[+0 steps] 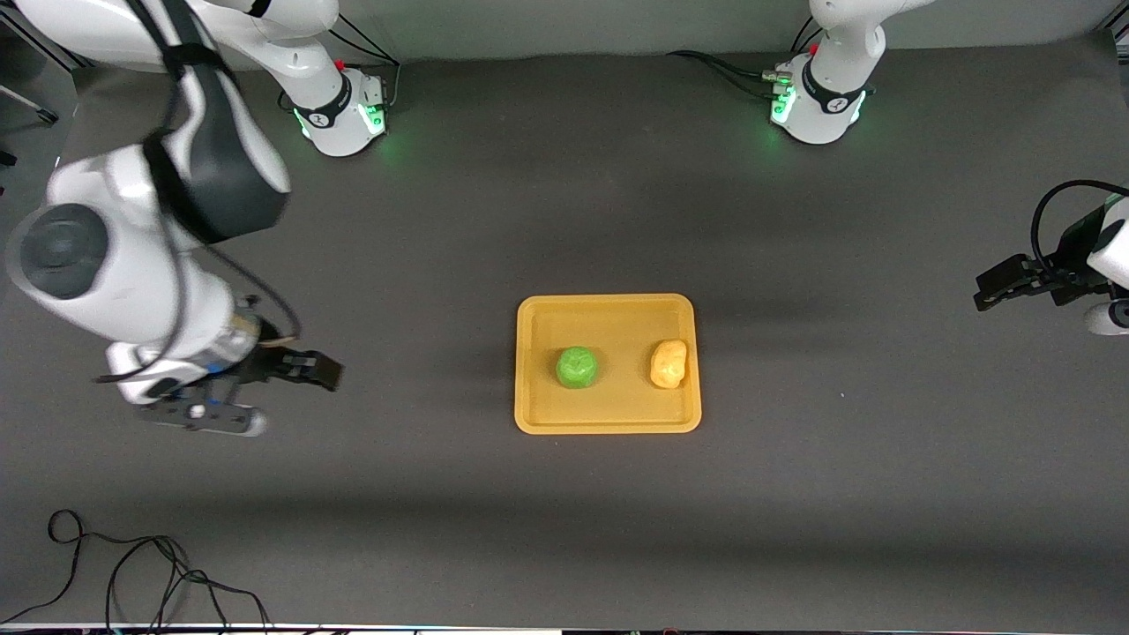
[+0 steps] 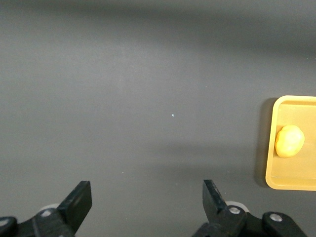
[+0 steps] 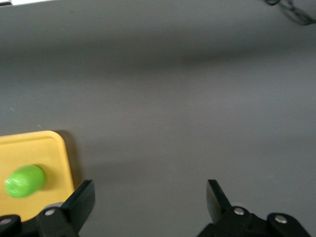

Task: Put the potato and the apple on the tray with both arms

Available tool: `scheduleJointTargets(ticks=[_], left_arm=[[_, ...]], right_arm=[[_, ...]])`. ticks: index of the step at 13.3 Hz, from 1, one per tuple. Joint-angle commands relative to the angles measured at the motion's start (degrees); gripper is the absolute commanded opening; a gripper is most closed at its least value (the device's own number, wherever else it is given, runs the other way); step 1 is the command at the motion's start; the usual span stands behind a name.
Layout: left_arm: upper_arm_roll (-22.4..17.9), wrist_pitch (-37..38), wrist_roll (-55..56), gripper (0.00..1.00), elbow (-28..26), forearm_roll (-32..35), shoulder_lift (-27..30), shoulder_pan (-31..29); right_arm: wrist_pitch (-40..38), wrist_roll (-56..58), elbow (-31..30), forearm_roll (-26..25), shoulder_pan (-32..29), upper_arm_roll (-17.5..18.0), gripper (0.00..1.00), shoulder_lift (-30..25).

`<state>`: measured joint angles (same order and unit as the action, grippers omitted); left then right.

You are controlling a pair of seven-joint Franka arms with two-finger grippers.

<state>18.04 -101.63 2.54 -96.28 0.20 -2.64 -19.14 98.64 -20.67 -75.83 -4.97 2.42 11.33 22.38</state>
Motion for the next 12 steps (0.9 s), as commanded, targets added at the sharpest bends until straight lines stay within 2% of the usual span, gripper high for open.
scheduleJointTargets(ticks=[1,3,6,8,12], left_arm=[[0.16,0.99,1.33,1.0,-0.31,0.15,2.28,0.41],[0.33,2.57,0.72,1.0,0.04,0.15,2.73,0.41],[0.33,3.89,0.19,1.0,0.3,0.42,3.17,0.41],[0.68,4.68,-2.17,1.0,0.22,3.56,3.17,0.76],[0.77,4.95,-2.27,1.0,0.13,3.76,3.08,0.94]], right_arm=[[-4.05,9.57,-2.65,2.6,0.74,-5.43,1.0,-4.53],[-6.43,9.77,-2.74,2.6,0.65,-6.75,1.0,-6.47],[-6.01,13.97,-5.36,2.68,0.74,-10.0,1.0,-8.66],[-4.95,14.08,-8.87,2.86,0.83,-10.8,1.0,-12.26],[-5.3,13.03,-11.7,2.77,1.79,-12.47,1.0,-15.52]])
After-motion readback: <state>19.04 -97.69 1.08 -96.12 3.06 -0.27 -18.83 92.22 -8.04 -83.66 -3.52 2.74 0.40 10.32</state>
